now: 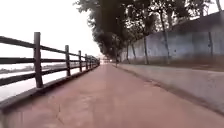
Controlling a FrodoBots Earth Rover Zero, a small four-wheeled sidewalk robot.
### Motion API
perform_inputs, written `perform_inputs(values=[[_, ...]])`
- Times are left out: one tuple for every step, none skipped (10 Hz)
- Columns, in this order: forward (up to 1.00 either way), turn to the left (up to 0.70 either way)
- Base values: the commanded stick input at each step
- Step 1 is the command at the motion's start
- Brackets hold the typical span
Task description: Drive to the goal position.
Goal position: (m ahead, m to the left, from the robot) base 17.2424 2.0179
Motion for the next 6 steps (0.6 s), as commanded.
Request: perform_inputs(values=[[1.00, 0.00], [1.00, 0.00], [1.00, 0.00], [1.00, 0.00], [1.00, 0.00], [1.00, 0.00]])
